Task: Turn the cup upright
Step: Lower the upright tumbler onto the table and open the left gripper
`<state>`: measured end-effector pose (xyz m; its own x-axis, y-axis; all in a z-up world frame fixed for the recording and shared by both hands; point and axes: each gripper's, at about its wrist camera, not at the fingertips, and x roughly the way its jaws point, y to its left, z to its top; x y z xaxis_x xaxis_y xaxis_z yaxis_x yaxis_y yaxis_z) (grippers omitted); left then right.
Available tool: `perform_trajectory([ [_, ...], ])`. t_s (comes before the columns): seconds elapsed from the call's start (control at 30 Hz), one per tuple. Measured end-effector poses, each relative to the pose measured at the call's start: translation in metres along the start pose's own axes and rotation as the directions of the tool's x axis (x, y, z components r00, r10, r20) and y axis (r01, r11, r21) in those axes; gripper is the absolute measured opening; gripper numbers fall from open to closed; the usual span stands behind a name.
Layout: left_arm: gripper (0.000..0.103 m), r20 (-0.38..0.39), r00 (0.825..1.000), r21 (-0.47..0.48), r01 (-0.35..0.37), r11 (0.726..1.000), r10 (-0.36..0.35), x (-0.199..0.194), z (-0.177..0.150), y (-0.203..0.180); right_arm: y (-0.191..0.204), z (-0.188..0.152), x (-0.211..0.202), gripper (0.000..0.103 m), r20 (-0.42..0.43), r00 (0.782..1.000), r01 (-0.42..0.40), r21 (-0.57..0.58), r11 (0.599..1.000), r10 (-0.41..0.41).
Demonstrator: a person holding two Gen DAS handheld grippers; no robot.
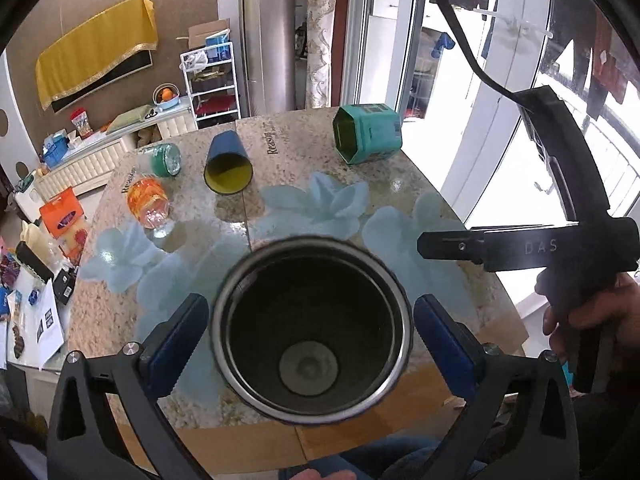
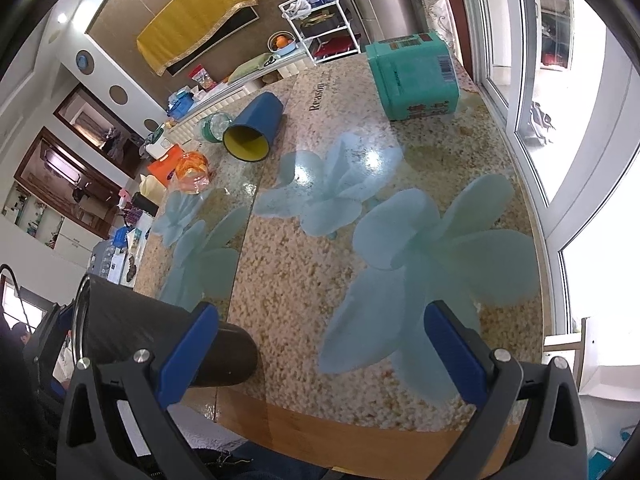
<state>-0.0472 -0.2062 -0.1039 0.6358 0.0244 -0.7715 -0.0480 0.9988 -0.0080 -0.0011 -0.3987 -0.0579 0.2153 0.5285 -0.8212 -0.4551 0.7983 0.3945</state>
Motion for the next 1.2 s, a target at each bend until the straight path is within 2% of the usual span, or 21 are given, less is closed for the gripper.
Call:
perform_trajectory([
  [0.07,0.103,0.006,1.000,0.013,-0.026,1.000,0.026,-0.004,0.002,-0.001,0.001,0.003,-0.001,0.103,0.005,1.000,-0.005,-0.003,1.000,0.005],
  [0.4,0.103,0.041,0.999,-0.020,-0.013,1.000,0.014,-0.027,0.019,0.016,0.022,0.015,-0.013,0.103,0.040,0.999,0.012,-0.073,0.997,-0.009],
  [0.57,0.103,0.041,0.999,-0.053,-0.010,0.999,0.012,-0.034,0.027,0.034,0.038,0.022,-0.023,0.103,0.083,0.997,0.012,-0.099,0.995,-0.004],
  [0.9,0.103,0.048,0.998,-0.050,-0.026,0.998,0.028,-0.044,0.050,0.070,0.078,0.030,-0.038,0.103,0.132,0.991,0.021,-0.143,0.990,-0.002],
  [1.2,0.103,0.064,0.998,-0.016,0.018,1.000,-0.017,-0.051,0.074,0.097,0.103,0.031,-0.059,0.103,0.190,0.981,0.057,-0.149,0.987,-0.028],
])
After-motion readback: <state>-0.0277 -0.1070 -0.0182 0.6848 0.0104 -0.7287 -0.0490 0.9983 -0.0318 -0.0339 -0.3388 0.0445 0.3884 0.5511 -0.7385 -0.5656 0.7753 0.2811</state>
